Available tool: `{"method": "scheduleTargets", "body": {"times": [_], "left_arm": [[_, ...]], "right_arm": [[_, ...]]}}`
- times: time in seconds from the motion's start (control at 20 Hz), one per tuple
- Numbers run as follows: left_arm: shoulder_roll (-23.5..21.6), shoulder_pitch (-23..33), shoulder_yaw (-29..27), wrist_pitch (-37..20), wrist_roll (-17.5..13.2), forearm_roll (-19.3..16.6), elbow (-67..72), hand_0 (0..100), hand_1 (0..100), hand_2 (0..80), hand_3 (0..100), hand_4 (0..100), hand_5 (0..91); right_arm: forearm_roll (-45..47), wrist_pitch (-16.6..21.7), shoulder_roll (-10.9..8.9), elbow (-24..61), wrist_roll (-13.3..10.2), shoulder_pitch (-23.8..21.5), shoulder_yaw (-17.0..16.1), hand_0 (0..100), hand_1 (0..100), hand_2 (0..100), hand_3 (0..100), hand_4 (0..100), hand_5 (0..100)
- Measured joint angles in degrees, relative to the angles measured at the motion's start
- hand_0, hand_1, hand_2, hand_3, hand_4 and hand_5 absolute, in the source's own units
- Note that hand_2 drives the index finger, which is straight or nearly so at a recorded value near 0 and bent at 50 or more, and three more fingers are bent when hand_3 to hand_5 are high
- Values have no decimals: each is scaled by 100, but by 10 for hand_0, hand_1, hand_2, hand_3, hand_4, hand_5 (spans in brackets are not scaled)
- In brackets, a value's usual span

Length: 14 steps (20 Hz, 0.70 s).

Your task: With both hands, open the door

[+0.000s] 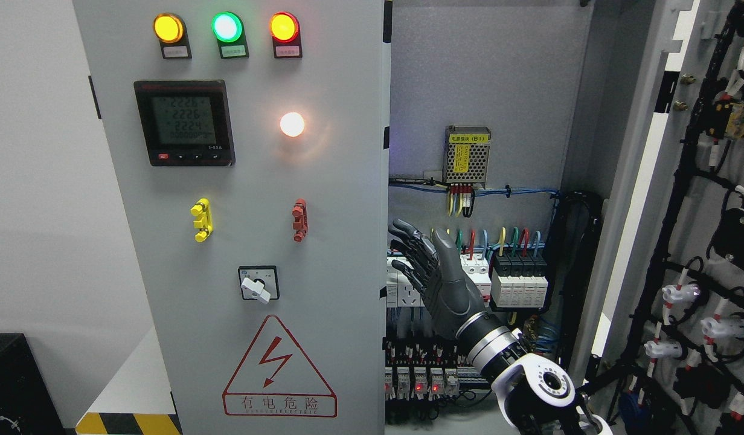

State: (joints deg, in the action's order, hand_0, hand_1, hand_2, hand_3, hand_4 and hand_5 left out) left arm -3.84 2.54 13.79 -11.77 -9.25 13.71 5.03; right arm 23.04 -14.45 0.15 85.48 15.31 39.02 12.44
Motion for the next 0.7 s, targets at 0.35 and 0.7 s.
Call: {"method": "scheduleTargets", "body": {"times": [0.35,0.7], "left_arm": [[-1,12,1,0,0,0,0,0,0,0,0,0,0],[4,16,-2,1,0,0,2,0,0,0,0,0,0]], "right_arm": [[8,-103,-6,-22,91,77,-2,0,0,0,0,0,0],[320,-326,-10,-81,100,199,-3,0,0,0,0,0,0]]}}
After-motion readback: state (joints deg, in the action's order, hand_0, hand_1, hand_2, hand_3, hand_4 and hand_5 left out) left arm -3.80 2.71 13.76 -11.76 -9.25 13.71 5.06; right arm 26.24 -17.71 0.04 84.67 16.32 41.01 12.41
